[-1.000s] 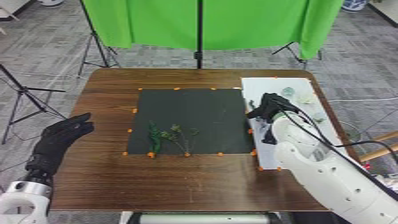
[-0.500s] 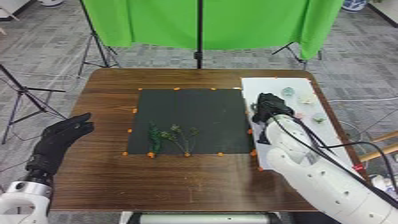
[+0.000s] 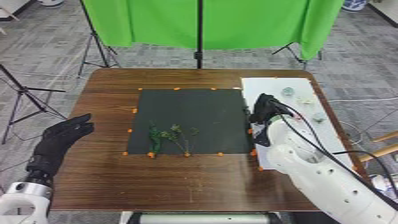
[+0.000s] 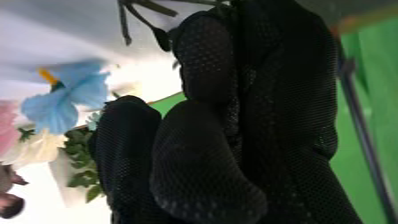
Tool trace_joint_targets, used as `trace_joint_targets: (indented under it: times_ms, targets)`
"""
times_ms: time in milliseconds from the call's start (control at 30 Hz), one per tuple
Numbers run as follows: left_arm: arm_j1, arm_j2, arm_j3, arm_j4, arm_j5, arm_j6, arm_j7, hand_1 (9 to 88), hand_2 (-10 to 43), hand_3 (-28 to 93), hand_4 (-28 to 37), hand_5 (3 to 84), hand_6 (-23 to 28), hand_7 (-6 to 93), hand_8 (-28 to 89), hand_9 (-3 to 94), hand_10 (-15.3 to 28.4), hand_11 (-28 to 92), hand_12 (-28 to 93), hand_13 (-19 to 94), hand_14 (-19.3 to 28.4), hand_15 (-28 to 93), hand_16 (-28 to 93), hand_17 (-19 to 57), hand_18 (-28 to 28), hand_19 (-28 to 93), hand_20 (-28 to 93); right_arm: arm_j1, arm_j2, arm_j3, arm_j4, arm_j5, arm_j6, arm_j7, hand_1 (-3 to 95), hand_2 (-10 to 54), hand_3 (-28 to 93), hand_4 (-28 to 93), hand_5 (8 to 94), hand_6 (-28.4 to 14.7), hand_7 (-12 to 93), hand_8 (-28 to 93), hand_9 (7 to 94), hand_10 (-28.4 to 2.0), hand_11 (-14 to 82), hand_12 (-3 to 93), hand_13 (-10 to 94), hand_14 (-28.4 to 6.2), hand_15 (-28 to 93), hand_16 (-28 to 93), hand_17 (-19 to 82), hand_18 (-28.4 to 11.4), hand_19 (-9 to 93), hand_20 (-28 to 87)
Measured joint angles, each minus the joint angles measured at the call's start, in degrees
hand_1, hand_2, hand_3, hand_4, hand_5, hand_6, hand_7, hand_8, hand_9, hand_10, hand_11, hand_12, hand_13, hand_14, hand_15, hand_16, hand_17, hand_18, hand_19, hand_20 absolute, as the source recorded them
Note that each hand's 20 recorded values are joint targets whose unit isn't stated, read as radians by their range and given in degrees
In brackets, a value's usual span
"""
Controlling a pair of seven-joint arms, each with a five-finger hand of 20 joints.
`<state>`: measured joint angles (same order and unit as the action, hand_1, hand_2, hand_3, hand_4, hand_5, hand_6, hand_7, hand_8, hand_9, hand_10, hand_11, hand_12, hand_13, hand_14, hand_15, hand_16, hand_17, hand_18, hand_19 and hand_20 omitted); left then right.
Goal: Arrange flowers
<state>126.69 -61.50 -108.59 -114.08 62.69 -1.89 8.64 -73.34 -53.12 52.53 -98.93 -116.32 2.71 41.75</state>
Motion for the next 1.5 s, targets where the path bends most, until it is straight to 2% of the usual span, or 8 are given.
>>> trace_joint_targets:
  times_ms: [200,533,1000,1500]
  targets:
    - [0.0,-0.07,-0.03,0.0,0.04,-0.2,-0.23,29.0,-1.2,65,-15.4,47.7,5.9,9.2,-5,44.4,14.4,17,11,36,18.5,14,1,11.0,13.5,11,21,-3.0,0.3,4.2,-5.2,1.8,5.9,-0.8,86.7,-9.5,-28,63,81.1,-5.2,33,27,89.3,-12.8,50.0,29.2,94,0.8,71,24,75,-11.3,93,60]
    - [0.0,-0.07,-0.14,-0.06,0.15,-0.5,-0.7,28.9,-1.2,65,-15.4,47.6,5.9,9.3,-5,44.3,14.4,17,11,36,18.4,14,2,10.8,13.6,11,21,-5.7,-0.7,5.4,-12.0,8.2,8.4,-2.8,86.8,-9.5,-28,63,81.3,-5.3,34,26,89.5,-12.6,50.3,28.1,94,1.3,71,23,76,-10.3,93,59]
    - [0.0,0.1,-0.3,-0.12,0.37,-1.54,-1.61,28.8,-1.3,65,-15.4,47.6,6.1,8.6,-5,44.0,14.4,16,11,36,18.5,14,2,10.7,13.6,11,21,-10.9,-6.3,1.8,-12.9,7.3,6.5,-2.7,86.2,-9.5,-27,63,80.2,-5.5,36,24,89.7,-12.5,50.3,27.1,94,1.5,71,22,76,-9.7,93,57]
    - [-0.2,0.12,-0.47,-0.1,0.71,-2.19,-2.21,28.8,-1.2,65,-15.5,47.4,6.2,7.9,-5,43.3,14.3,16,11,36,18.4,13,2,10.6,13.6,11,21,-12.3,-8.2,0.8,-11.2,8.1,5.4,-2.5,84.7,-9.5,-26,60,77.9,-4.8,41,20,89.9,-11.9,49.3,26.7,94,1.3,69,22,76,-9.3,93,55]
